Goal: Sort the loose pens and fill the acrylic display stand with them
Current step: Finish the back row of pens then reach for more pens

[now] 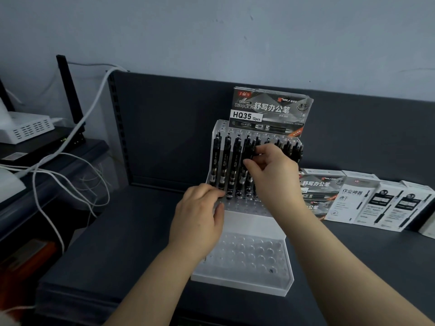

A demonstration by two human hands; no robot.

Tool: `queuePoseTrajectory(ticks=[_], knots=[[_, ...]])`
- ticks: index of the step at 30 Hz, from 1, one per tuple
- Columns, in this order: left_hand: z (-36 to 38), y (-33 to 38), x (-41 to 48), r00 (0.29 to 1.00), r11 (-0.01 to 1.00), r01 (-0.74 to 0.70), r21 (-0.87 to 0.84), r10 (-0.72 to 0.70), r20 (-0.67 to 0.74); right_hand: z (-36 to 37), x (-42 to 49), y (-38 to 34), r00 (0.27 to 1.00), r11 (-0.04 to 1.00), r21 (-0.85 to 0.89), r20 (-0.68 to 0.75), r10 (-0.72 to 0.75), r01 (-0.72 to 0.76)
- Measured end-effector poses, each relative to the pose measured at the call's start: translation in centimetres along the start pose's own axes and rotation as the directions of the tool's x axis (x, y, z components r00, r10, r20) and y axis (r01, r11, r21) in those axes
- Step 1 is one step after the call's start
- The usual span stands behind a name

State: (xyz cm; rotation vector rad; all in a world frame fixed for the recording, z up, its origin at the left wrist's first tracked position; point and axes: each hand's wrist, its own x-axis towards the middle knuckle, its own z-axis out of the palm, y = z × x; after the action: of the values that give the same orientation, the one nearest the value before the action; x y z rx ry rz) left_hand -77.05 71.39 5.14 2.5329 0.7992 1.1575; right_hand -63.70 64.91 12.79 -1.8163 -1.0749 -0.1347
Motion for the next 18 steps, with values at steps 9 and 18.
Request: queuePoseTrajectory(ticks=[9,18], knots=[[-0.3,-0.1,0.0,1.000,1.000,0.006,-0.008,-0.006,0.022,0.2,0.2,-0.8,0.997,0.990,-0.142,0.081,0.005,0.006],[-0.6,0.3,0.1,0.997,0.998,0.058,0.001,-0.058,0.051,-1.4,-2.4,0.7,0.994,0.983,-0.161,0.079,-0.075,0.087]])
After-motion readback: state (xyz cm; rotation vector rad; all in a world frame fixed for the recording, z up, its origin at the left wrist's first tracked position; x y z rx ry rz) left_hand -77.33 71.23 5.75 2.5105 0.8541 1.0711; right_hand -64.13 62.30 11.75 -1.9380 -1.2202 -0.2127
